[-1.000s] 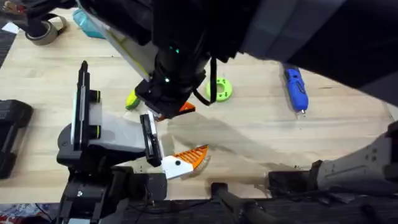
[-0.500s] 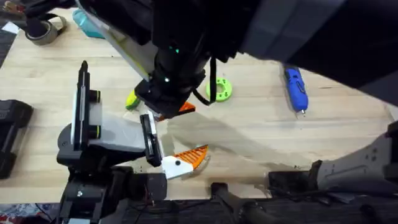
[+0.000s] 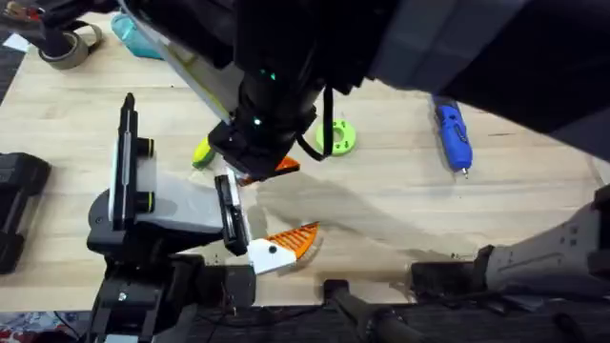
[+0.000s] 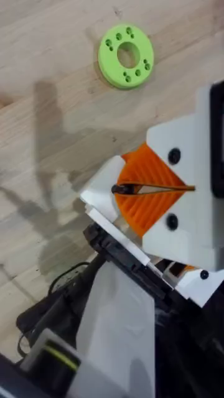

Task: Pick up the gripper from the table and insert it into the empty holder that is missing its gripper. Then pick up a screw, insert it into the mounting hole, and use the screwdriver to tighten it. Finally, clean up the table by picking up the vegetable and placing it into the bucket.

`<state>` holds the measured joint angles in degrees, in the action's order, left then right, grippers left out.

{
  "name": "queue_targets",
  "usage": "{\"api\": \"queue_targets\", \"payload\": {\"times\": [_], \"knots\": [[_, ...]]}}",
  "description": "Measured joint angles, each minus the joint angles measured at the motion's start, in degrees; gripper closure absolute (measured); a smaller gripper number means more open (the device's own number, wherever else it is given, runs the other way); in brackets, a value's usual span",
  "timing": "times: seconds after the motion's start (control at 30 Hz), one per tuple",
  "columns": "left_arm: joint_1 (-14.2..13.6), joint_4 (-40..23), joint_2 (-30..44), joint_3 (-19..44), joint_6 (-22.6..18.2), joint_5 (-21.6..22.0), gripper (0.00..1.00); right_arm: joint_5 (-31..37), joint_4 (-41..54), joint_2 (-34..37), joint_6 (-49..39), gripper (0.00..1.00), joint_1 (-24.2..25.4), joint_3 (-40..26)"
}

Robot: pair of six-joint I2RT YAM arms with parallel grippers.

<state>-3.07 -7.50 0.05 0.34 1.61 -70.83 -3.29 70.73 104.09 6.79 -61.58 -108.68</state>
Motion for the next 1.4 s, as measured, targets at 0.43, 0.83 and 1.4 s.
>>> {"api": "queue_targets", "payload": {"times": [0.43, 0.83, 1.4], "knots": [[0.0, 0.0, 0.0, 0.0, 0.0, 0.0, 0.014, 0.0, 0.0, 0.0, -0.8, 0.995, 0.0, -0.2], [0.0, 0.0, 0.0, 0.0, 0.0, 0.0, 0.014, 0.0, 0.2, 0.0, -0.9, 0.995, 0.0, -0.4], [0.0, 0.0, 0.0, 0.0, 0.0, 0.0, 0.014, 0.0, 0.7, 0.0, -1.1, 0.995, 0.0, -0.5]]}}
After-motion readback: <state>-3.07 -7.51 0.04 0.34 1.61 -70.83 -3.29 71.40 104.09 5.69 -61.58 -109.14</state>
